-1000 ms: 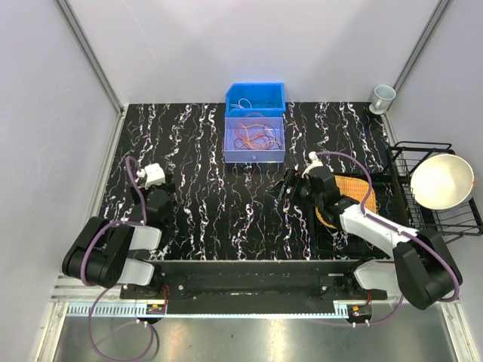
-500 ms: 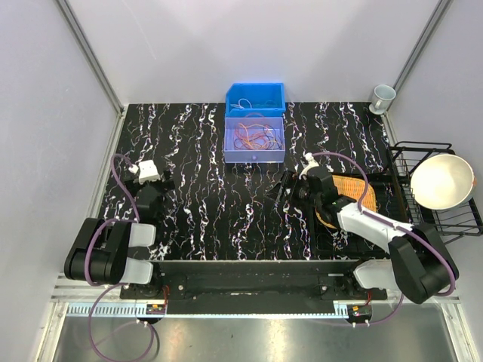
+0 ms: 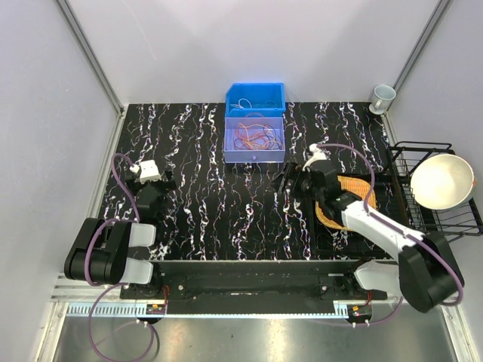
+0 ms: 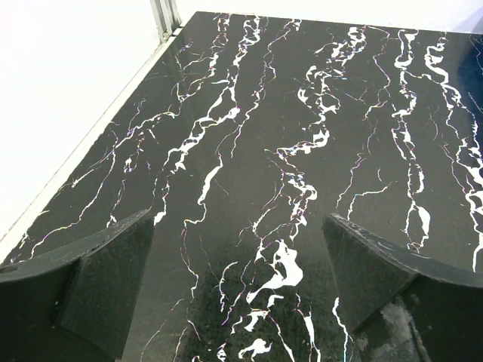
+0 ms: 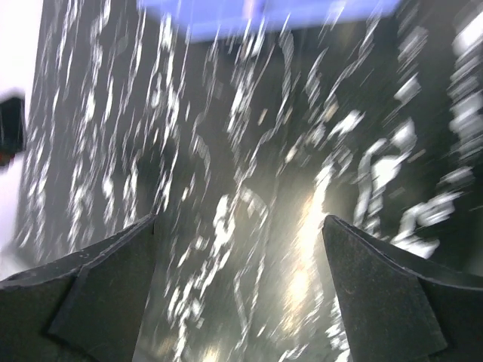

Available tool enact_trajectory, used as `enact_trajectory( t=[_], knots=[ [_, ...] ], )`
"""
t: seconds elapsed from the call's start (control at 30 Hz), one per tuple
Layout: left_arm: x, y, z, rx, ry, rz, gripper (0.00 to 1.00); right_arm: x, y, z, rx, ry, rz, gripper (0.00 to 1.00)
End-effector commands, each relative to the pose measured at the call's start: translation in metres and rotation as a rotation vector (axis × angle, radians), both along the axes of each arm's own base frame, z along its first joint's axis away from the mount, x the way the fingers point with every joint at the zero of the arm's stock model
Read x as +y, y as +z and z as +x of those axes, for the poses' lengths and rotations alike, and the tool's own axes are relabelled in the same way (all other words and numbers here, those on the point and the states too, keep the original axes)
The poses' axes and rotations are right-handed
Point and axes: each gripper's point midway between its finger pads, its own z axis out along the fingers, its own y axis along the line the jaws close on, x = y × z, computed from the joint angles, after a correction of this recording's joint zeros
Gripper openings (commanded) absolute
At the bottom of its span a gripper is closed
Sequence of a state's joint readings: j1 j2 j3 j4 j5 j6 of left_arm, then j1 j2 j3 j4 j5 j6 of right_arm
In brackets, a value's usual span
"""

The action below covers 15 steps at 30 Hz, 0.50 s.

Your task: Untangle the cables

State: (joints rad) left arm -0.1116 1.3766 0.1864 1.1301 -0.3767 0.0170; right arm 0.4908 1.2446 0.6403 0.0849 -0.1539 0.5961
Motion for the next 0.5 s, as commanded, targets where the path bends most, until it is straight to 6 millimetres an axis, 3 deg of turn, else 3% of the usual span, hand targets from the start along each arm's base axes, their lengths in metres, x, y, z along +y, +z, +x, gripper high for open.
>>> enact_trajectory(
  t=[0.0,0.13,0.17,0.27,0.4,0.47],
  knots=[
    [-0.004,0.018,0.008,-0.067,-0.018,-0.02,0.99,-0.04,0.064,0.039,-0.272,-0.2,-0.132,0.95],
    [-0.004,0.018,0.008,-0.068,-0.018,-0.021,0.99,-0.082,0.08,0.055,-0.385,-0.358,-0.31,0.96],
    [-0.004,0.018,0.008,-0.069,-0.018,-0.021,0.99,-0.1,0.079,0.059,-0.404,-0.42,-0.393,0.98],
    [-0.004,0.017,0.008,-0.066,-0.018,-0.021,0.99,-0.122,0.068,0.061,-0.446,-0.459,-0.54,0.96],
    [-0.005,0.018,0.008,-0.07,-0.019,-0.023,0.99,-0.159,0.041,0.055,-0.428,-0.585,-0.607,1.0],
    [-0.004,0.018,0.008,-0.068,-0.018,-0.021,0.99,-0.176,0.04,0.06,-0.427,-0.638,-0.59,1.0]
  ],
)
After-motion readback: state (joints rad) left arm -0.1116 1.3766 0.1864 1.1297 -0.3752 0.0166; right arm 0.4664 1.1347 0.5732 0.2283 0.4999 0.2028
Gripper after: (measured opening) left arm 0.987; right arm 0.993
